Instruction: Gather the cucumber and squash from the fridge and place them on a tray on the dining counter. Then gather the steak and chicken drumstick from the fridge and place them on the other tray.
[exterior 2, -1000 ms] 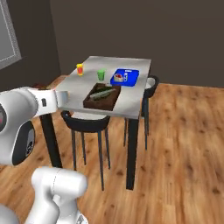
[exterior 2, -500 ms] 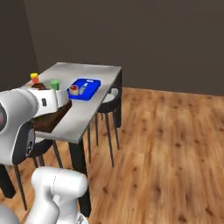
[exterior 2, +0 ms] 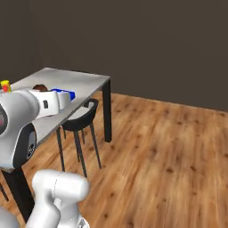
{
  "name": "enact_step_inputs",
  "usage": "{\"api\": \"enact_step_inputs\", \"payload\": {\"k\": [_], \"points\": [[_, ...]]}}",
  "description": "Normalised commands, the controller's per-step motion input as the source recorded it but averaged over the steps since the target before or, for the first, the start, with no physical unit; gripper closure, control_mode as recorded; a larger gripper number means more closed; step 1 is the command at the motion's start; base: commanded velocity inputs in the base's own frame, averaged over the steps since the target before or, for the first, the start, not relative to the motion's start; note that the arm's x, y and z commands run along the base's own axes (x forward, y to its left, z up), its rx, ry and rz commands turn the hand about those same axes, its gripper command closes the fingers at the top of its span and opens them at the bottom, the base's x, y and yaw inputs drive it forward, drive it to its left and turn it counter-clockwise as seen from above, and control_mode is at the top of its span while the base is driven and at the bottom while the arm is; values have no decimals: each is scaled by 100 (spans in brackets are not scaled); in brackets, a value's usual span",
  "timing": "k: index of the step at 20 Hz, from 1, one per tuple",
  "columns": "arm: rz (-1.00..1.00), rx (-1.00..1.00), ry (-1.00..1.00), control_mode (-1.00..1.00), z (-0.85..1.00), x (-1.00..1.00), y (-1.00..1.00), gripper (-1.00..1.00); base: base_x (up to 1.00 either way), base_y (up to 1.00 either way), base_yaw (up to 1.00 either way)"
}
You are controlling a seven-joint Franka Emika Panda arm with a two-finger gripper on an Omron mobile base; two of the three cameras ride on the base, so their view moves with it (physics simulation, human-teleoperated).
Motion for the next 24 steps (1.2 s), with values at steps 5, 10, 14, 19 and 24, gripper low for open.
{"api": "enact_step_inputs", "payload": {"k": [5, 10, 14, 19, 24], "points": [[0, 0, 0, 100, 0, 0, 0, 100, 90, -73, 51], [0, 0, 0, 100, 0, 0, 0, 100, 84, -61, 56], [0, 0, 0, 100, 0, 0, 0, 100, 68, -58, 54], [0, 0, 0, 100, 0, 0, 0, 100, 50, -59, 55], [0, 0, 0, 100, 0, 0, 0, 100, 19, -9, 47]]}}
